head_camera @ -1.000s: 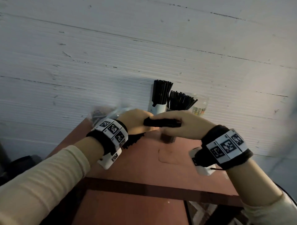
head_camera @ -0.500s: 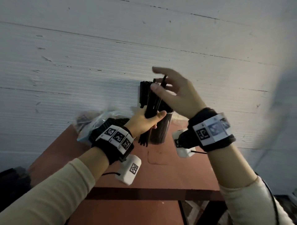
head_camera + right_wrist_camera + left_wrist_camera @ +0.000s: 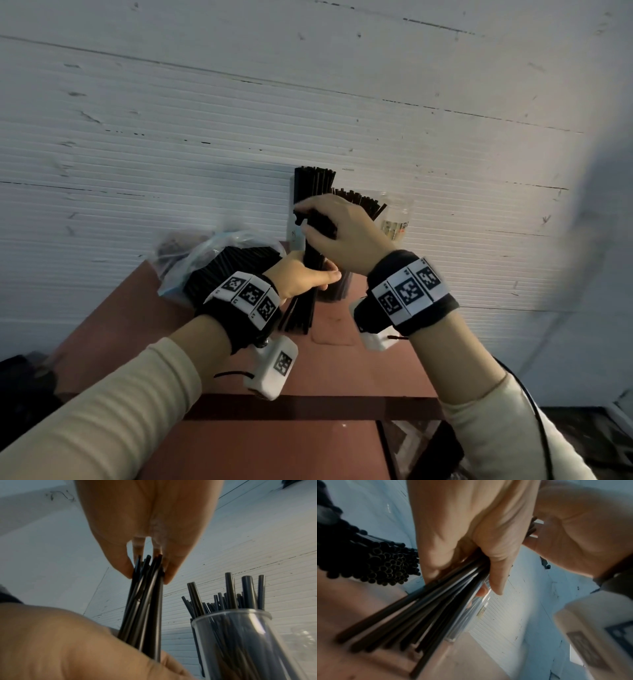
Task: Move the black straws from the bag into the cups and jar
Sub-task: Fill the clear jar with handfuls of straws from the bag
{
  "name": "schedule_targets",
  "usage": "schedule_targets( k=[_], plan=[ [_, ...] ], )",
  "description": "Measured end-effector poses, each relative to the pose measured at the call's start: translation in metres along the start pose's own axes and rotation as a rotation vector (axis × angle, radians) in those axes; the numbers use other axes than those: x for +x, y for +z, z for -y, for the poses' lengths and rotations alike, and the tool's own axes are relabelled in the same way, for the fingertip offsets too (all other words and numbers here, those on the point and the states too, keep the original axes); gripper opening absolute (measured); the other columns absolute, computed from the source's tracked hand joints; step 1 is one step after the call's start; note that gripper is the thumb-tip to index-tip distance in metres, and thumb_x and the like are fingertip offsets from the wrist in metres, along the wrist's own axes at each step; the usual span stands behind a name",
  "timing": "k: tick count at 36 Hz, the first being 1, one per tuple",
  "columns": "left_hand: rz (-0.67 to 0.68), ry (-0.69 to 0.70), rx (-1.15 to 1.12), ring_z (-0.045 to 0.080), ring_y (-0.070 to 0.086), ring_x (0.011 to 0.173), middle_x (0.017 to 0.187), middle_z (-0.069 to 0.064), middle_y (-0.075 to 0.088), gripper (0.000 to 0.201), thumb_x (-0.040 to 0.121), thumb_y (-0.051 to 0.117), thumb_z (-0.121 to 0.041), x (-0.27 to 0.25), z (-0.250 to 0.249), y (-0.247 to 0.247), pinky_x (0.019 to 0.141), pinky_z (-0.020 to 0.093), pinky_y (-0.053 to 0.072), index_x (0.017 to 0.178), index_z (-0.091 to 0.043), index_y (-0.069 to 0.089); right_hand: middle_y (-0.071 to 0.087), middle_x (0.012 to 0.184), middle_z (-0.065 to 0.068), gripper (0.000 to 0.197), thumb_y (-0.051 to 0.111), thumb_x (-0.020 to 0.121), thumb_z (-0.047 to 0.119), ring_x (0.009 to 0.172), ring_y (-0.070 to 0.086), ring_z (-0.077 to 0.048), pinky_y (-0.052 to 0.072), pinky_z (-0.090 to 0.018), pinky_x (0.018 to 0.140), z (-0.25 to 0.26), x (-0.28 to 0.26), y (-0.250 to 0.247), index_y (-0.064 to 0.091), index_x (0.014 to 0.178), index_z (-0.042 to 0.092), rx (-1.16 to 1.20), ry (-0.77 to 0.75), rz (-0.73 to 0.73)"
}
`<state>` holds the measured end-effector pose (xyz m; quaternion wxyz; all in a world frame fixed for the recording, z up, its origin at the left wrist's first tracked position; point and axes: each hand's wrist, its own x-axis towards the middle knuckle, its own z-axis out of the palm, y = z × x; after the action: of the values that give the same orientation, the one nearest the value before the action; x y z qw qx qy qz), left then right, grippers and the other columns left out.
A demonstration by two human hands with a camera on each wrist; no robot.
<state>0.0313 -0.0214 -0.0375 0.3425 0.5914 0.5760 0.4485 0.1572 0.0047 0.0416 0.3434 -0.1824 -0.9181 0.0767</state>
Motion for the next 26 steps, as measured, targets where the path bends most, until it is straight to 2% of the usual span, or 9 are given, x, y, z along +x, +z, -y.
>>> schedule_targets(
  k=[5, 8, 10, 13, 16, 19, 22, 24, 26],
  plan=[
    [0.068, -0.056, -0.021, 0.017, 0.066, 0.085, 0.082, 0.011, 0.07, 0.029, 0.083, 0.075, -0.031, -0.001, 0.005, -0.001, 0.103, 0.04, 0.046, 0.089, -0.003, 0.071, 0.046, 0.135, -0.005, 0.042, 0.055, 0.09, 0.008, 0.125, 0.045, -0.013, 0.03, -0.011, 0.105, -0.003, 0.0, 0.008, 0.054, 0.132, 0.013, -0.007, -0.044, -0.08],
    [0.141, -0.128, 0.043, 0.014, 0.065, 0.093, 0.086, 0.0, 0.071, 0.041, 0.075, 0.074, -0.054, 0.001, 0.008, -0.004, 0.104, 0.041, 0.045, 0.085, -0.014, 0.073, 0.057, 0.128, -0.001, 0.034, 0.055, 0.091, 0.011, 0.12, 0.051, -0.012, 0.038, -0.024, 0.105, -0.005, -0.002, 0.005, 0.06, 0.125, 0.013, -0.012, -0.038, -0.031],
    [0.147, -0.175, 0.114, 0.019, 0.063, 0.103, 0.093, 0.002, 0.072, 0.053, 0.066, 0.067, -0.072, 0.001, 0.01, -0.002, 0.106, 0.042, 0.041, 0.072, -0.02, 0.072, 0.056, 0.128, 0.001, 0.037, 0.058, 0.092, 0.017, 0.12, 0.05, -0.008, 0.038, -0.02, 0.103, -0.003, -0.004, 0.001, 0.057, 0.129, 0.015, 0.007, -0.027, -0.01],
    [0.05, -0.139, 0.103, 0.018, 0.066, 0.097, 0.079, 0.002, 0.072, 0.05, 0.083, 0.061, -0.06, 0.001, 0.011, 0.0, 0.107, 0.039, 0.039, 0.06, -0.015, 0.064, 0.041, 0.143, -0.001, 0.064, 0.066, 0.088, 0.033, 0.129, 0.039, -0.008, 0.031, -0.014, 0.103, -0.001, -0.006, -0.004, 0.039, 0.144, 0.019, 0.025, 0.019, -0.05],
    [0.034, -0.017, -0.029, 0.018, 0.07, 0.085, 0.065, -0.002, 0.066, 0.042, 0.083, 0.063, -0.054, -0.009, -0.003, -0.001, 0.104, 0.045, 0.043, 0.061, -0.018, 0.06, 0.024, 0.144, 0.004, 0.097, 0.075, 0.077, 0.047, 0.13, 0.036, -0.013, 0.035, -0.015, 0.102, 0.002, -0.013, -0.013, 0.016, 0.151, 0.025, 0.116, 0.132, -0.108],
    [0.143, 0.124, -0.051, 0.012, 0.067, 0.077, 0.065, -0.01, 0.061, 0.026, 0.095, 0.058, -0.025, -0.021, -0.024, -0.003, 0.1, 0.05, 0.048, 0.069, -0.024, 0.06, 0.019, 0.13, 0.007, 0.118, 0.081, 0.065, 0.048, 0.117, 0.035, -0.008, 0.035, 0.005, 0.083, 0.002, -0.02, -0.018, 0.004, 0.151, 0.028, 0.167, 0.205, -0.08],
    [0.278, 0.215, 0.052, 0.017, 0.067, 0.077, 0.07, -0.003, 0.064, 0.028, 0.096, 0.058, -0.014, -0.034, -0.042, -0.004, 0.092, 0.046, 0.053, 0.069, -0.023, 0.061, 0.039, 0.124, 0.001, 0.099, 0.084, 0.065, 0.045, 0.11, 0.042, -0.004, 0.04, -0.001, 0.088, 0.001, -0.026, -0.017, 0.03, 0.145, 0.024, 0.193, 0.212, 0.04],
    [0.35, 0.253, 0.102, 0.019, 0.069, 0.071, 0.068, 0.001, 0.065, 0.022, 0.094, 0.063, -0.015, -0.037, -0.042, -0.002, 0.078, 0.038, 0.058, 0.072, -0.016, 0.061, 0.06, 0.102, -0.001, 0.06, 0.081, 0.074, 0.036, 0.091, 0.057, -0.006, 0.05, -0.016, 0.081, 0.002, -0.029, -0.016, 0.057, 0.124, 0.013, 0.206, 0.183, 0.16],
    [0.368, 0.236, 0.099, 0.017, 0.069, 0.07, 0.07, 0.002, 0.068, 0.024, 0.088, 0.07, -0.024, -0.038, -0.039, 0.001, 0.073, 0.033, 0.059, 0.088, -0.001, 0.062, 0.068, 0.091, 0.012, 0.027, 0.075, 0.082, 0.029, 0.084, 0.062, 0.004, 0.047, -0.01, 0.075, 0.004, -0.031, -0.016, 0.07, 0.106, 0.017, 0.209, 0.179, 0.278]
  ],
)
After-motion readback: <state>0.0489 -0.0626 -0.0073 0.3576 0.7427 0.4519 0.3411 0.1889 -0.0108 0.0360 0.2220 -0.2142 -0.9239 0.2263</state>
